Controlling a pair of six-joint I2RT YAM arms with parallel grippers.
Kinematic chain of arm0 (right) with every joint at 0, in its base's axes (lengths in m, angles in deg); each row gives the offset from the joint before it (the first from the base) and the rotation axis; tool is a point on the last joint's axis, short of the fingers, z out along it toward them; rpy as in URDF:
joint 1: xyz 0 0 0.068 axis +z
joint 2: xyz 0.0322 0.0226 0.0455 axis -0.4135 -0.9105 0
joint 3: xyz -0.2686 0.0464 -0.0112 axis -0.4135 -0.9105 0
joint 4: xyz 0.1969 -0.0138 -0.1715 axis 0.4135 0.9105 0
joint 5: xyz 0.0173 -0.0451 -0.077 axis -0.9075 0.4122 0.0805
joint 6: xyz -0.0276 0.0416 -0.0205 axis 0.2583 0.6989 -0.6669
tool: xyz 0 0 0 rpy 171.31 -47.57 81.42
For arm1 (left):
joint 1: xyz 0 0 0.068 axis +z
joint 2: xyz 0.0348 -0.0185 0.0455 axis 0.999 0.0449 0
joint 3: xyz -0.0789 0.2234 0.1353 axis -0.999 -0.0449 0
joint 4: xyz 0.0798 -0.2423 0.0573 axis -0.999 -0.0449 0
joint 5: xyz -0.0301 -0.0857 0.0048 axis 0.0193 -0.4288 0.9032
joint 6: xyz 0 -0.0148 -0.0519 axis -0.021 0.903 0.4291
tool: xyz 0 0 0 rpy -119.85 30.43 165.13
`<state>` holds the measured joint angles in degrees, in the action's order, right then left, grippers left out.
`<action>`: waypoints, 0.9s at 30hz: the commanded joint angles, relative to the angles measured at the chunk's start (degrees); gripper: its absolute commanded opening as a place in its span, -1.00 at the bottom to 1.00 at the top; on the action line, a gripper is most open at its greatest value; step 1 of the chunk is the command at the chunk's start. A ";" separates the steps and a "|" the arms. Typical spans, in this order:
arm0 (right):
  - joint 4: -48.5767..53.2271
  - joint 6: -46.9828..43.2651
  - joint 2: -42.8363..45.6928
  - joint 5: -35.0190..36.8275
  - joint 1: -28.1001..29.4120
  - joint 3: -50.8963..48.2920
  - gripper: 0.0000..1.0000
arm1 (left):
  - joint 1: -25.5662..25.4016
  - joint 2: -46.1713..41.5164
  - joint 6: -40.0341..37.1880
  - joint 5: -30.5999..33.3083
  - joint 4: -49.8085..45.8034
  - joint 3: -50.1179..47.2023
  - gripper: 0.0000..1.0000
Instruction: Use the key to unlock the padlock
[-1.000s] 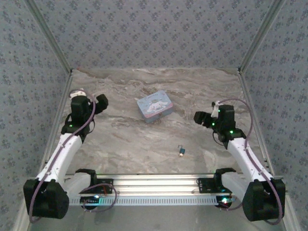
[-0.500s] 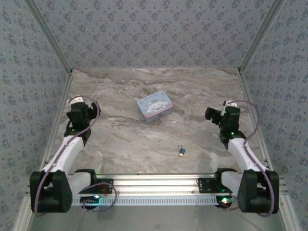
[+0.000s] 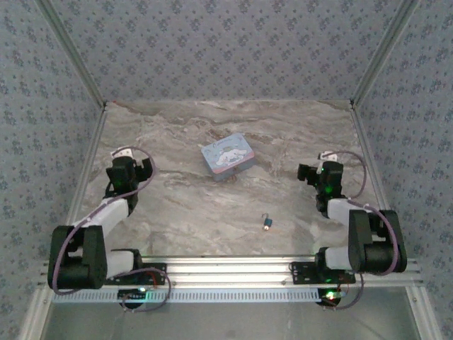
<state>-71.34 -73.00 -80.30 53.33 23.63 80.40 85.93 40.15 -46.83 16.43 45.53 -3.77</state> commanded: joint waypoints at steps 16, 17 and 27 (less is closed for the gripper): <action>-13.43 -4.04 -9.52 -5.89 -1.87 0.96 1.00 | 0.78 7.55 -5.78 -8.31 14.45 -1.66 0.96; -13.44 -4.08 -9.51 -5.79 -1.88 0.99 1.00 | 0.79 7.79 -6.29 -8.82 15.11 -1.72 0.96; -13.44 -4.32 -9.57 -5.12 -1.32 0.84 1.00 | 1.66 16.47 -8.60 -13.55 29.09 -4.79 0.96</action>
<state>-84.52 -77.30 -89.50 48.21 21.90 80.20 87.11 55.78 -53.89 5.83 68.70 -7.57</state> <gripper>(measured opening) 0.996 0.979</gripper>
